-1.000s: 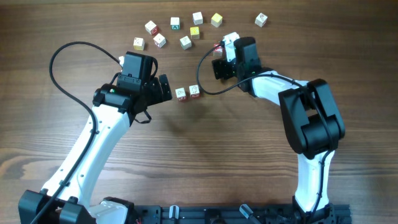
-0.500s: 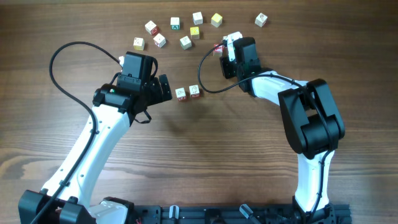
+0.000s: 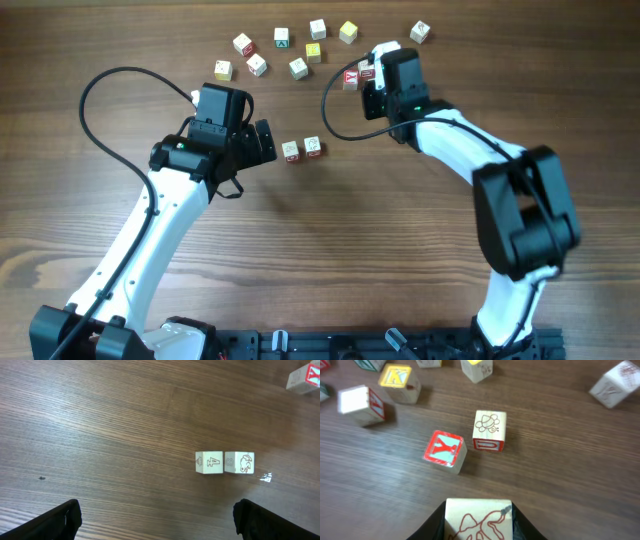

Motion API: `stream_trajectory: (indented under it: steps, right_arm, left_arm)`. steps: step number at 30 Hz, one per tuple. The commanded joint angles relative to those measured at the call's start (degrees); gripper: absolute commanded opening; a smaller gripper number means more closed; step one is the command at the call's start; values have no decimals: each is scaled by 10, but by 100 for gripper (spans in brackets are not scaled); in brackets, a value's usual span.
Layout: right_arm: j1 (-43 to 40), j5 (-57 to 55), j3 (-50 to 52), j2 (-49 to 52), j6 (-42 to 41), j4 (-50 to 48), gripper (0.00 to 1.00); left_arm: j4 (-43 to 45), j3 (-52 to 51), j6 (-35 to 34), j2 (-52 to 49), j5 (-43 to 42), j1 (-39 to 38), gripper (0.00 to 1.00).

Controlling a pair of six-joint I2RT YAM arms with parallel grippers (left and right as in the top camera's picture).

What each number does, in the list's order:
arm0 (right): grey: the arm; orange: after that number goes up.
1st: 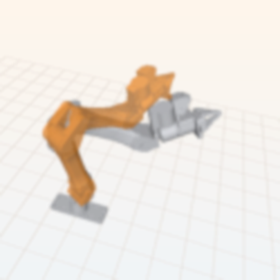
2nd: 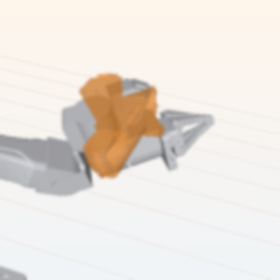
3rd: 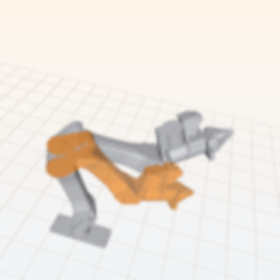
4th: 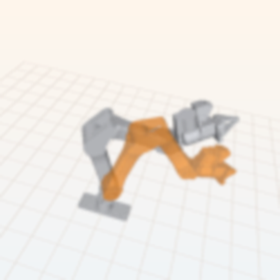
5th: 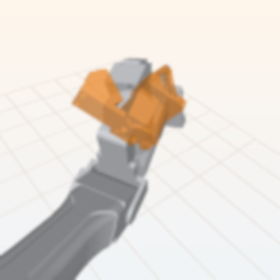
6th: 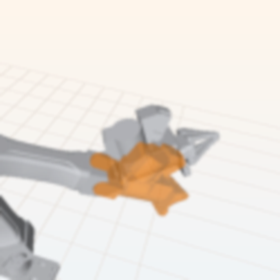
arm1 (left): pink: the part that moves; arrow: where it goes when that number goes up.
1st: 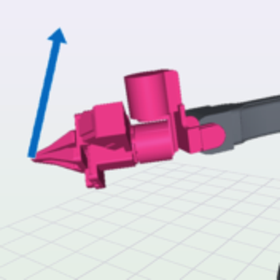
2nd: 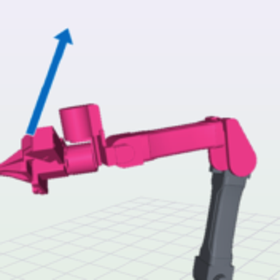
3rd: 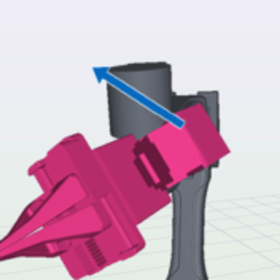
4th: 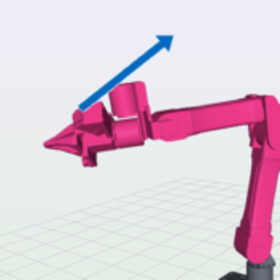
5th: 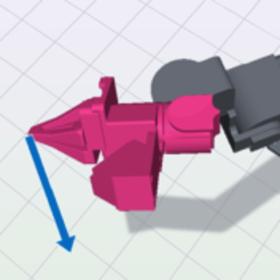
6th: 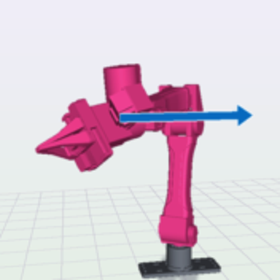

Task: Form a horizontal line
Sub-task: 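Place the bee block right of the two-block row, release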

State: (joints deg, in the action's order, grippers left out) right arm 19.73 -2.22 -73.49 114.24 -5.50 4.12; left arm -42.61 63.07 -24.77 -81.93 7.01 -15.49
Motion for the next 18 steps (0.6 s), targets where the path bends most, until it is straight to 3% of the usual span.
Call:
stream_trajectory:
  steps: [1, 7, 12, 18]
  right_arm:
    - [-1, 3, -8, -55, -61, 57, 24]
    - [3, 175, 4, -64, -114, 181, 23]
    - [33, 192, 52, -63, -116, 152, 23]
    - [80, 186, 106, -56, -145, 46, 25]
  left_arm:
    - [2, 8, -48, -1, -15, 40, 100]
    - [16, 8, -66, -2, -167, 197, 100]
    - [4, 7, -66, -6, -170, 256, 100]
    - [-16, 7, -66, -10, -170, 261, 100]
